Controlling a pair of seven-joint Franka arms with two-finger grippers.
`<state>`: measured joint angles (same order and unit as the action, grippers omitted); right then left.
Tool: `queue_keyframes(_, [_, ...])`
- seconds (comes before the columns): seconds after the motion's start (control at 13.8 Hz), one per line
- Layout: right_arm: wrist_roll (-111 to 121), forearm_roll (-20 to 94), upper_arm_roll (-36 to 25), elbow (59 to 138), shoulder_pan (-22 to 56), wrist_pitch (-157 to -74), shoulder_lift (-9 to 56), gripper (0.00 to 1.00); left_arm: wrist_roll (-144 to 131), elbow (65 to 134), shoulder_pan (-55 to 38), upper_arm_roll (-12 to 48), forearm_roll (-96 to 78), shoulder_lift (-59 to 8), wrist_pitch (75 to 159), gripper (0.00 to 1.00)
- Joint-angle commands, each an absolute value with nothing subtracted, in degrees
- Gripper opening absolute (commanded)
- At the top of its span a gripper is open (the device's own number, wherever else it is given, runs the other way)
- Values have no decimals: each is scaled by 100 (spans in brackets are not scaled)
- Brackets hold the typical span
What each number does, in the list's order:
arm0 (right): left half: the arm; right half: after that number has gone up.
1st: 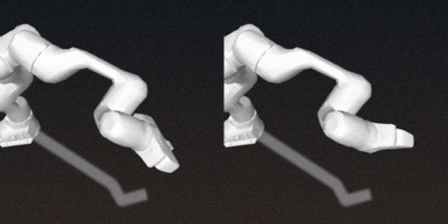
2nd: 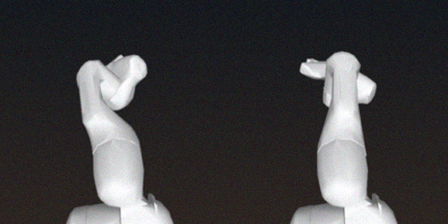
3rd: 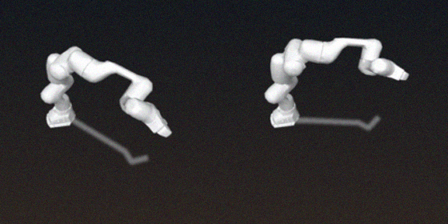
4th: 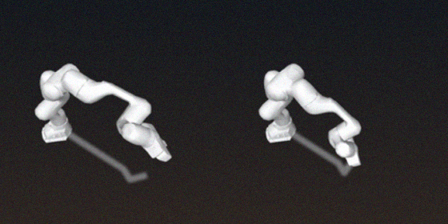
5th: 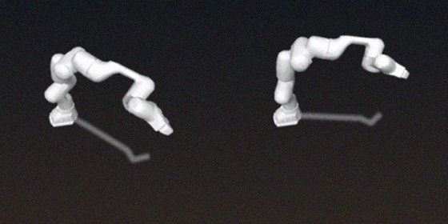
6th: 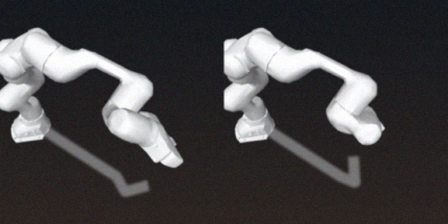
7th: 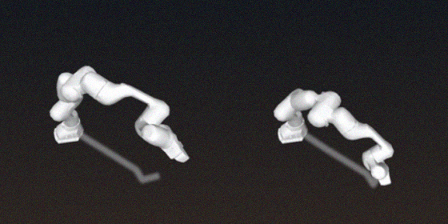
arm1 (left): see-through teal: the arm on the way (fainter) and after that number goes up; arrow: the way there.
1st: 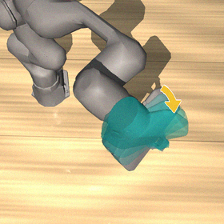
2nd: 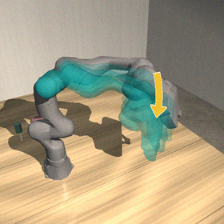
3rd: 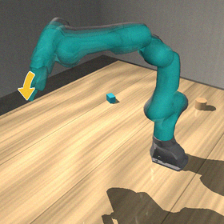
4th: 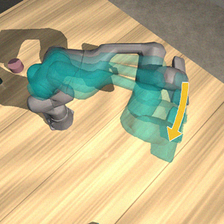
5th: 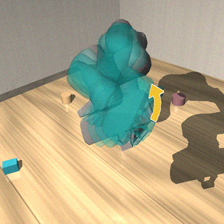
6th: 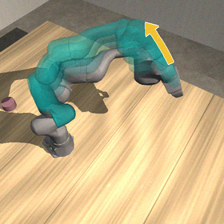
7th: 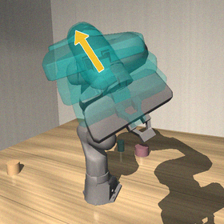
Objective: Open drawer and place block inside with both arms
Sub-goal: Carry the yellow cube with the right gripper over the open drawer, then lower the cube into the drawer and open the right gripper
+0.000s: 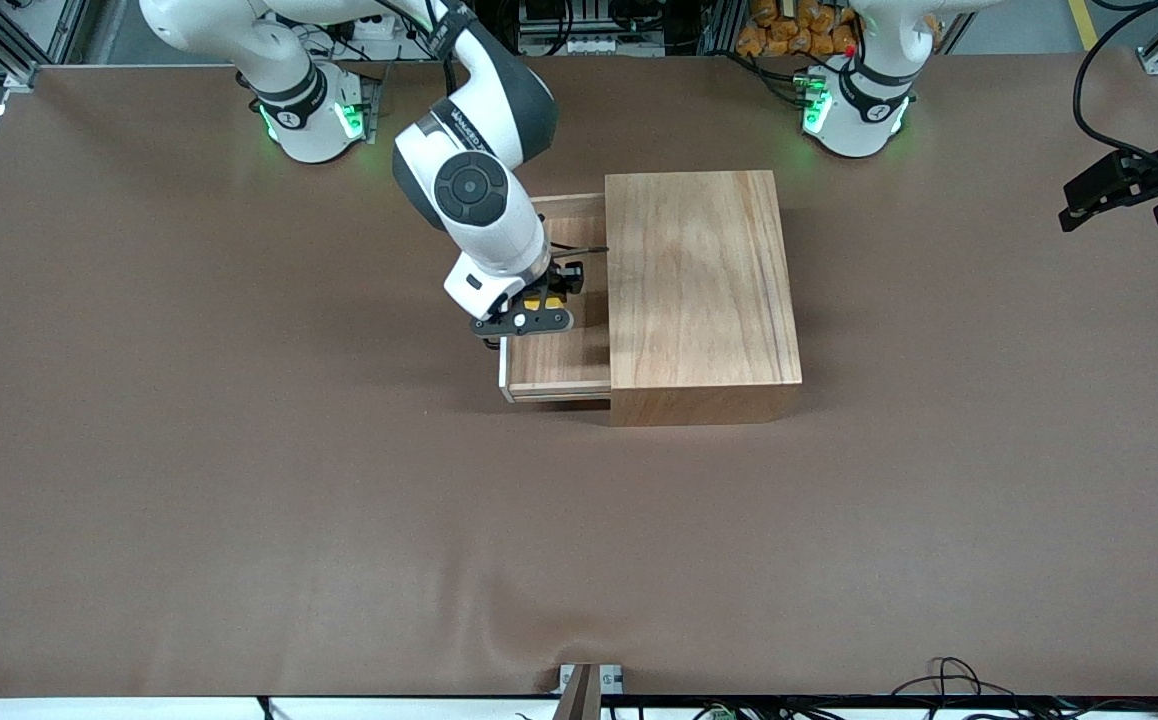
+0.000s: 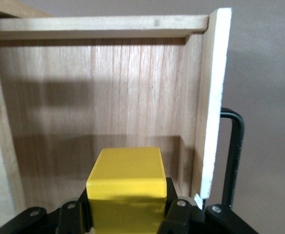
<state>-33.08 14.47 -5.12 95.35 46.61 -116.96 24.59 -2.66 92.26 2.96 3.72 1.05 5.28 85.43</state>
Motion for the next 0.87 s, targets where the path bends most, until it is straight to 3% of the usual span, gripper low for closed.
queue_keyframes(0.0, [-3759, 1538, -571, 9527, 4895, -11961, 2636, 18, -132, 9255, 360, 404, -18, 615, 8569, 100])
queue_keyframes(0.36, [-3902, 1529, -580, 9536, 5036, -12147, 2769, 27, -70, 9237, 360, 413, -18, 624, 8543, 100])
queue_keyframes(0.43, [-3902, 1529, -580, 9536, 5036, -12138, 2769, 53, -70, 9246, 360, 413, -18, 633, 8534, 100])
queue_keyframes(0.51, [-3902, 1521, -580, 9527, 5019, -12129, 2769, 100, -70, 9246, 360, 413, -18, 633, 8525, 100])
queue_keyframes(0.8, [-3885, 1512, -598, 9519, 4949, -12059, 2585, 100, -70, 9246, 360, 413, -18, 633, 8525, 100])
